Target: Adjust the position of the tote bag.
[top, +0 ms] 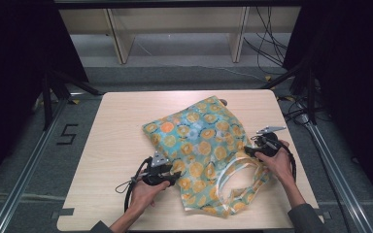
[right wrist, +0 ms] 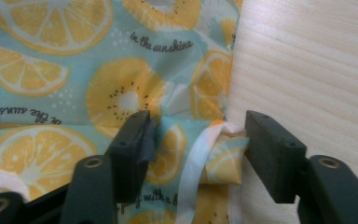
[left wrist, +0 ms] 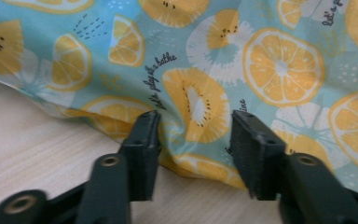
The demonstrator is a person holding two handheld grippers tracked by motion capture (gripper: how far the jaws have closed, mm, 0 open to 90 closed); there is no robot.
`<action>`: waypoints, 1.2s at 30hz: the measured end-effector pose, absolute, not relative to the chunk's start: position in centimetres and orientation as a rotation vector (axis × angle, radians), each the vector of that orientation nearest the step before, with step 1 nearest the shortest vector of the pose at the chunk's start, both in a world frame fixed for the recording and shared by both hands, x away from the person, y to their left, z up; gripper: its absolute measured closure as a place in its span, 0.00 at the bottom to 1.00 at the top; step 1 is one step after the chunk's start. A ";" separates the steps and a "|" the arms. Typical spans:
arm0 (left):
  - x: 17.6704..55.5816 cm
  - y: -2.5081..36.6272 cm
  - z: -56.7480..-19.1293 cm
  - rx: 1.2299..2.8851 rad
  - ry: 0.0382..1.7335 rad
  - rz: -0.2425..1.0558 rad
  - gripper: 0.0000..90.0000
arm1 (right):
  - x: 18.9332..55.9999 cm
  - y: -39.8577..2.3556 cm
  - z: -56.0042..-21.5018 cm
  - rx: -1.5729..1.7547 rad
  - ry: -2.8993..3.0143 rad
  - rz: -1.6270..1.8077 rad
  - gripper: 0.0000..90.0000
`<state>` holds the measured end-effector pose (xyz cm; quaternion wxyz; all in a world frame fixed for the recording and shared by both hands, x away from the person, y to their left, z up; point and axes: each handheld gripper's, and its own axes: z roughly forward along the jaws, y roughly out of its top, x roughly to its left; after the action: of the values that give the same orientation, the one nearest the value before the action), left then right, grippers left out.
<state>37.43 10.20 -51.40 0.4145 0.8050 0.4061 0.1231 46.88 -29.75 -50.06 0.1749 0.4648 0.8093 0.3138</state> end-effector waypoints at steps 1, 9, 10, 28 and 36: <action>37.4 10.2 -51.4 2.023 1.021 0.309 0.66 | 46.9 -29.7 -50.1 1.317 2.293 0.889 0.51; 38.1 10.2 -51.6 2.097 0.917 0.333 0.93 | 46.2 -29.4 -50.1 1.313 2.304 0.924 0.80; 38.2 10.2 -51.7 2.101 0.912 0.338 0.94 | 46.1 -29.3 -50.1 1.281 2.318 0.906 0.82; 40.5 13.0 -51.1 2.096 0.954 0.390 0.99 | 42.6 -27.5 -49.4 1.163 2.482 0.849 0.91; 42.0 14.5 -50.9 2.066 1.006 0.438 0.99 | 40.4 -25.7 -49.6 1.125 2.508 0.878 0.91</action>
<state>42.04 14.47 -50.85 0.3905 0.8130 0.3960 0.1724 40.37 -25.68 -49.56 0.1274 0.3867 0.8621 0.3017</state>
